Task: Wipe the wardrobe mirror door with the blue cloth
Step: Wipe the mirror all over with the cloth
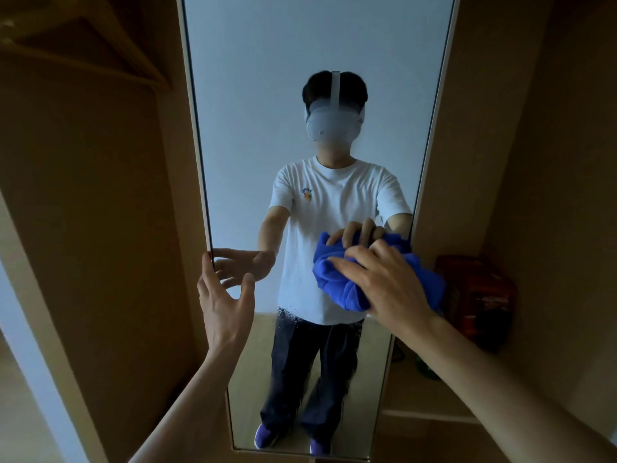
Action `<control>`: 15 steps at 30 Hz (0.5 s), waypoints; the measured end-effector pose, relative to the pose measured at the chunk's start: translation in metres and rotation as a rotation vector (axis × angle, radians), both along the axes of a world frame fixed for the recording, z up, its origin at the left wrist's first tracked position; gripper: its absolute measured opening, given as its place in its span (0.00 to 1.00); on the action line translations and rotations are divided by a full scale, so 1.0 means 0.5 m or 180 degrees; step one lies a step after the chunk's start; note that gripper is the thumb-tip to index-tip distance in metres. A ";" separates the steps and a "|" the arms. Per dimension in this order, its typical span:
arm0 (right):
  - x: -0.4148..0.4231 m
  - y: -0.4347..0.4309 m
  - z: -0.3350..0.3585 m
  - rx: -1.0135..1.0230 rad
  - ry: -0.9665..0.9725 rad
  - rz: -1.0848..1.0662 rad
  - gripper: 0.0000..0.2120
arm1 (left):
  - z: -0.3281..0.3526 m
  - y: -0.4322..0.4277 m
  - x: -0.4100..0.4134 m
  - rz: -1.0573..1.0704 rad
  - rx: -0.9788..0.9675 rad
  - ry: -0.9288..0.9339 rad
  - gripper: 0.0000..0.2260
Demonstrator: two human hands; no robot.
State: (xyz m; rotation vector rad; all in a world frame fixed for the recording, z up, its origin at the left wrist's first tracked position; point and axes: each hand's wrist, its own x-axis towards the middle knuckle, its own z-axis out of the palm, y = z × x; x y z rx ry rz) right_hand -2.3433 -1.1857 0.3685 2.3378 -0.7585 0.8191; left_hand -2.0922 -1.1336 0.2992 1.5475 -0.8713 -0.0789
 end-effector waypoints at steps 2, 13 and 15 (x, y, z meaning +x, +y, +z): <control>-0.004 0.000 -0.015 0.0069 0.0065 -0.0037 0.24 | -0.001 0.002 0.001 -0.0009 0.0006 -0.0007 0.35; -0.041 -0.001 0.114 -0.0117 -0.0236 -0.0133 0.19 | 0.002 0.010 0.005 -0.0047 0.0027 -0.0081 0.34; -0.050 -0.008 0.152 -0.0238 -0.0382 -0.0156 0.19 | 0.003 0.008 0.001 0.0007 0.0026 -0.0043 0.34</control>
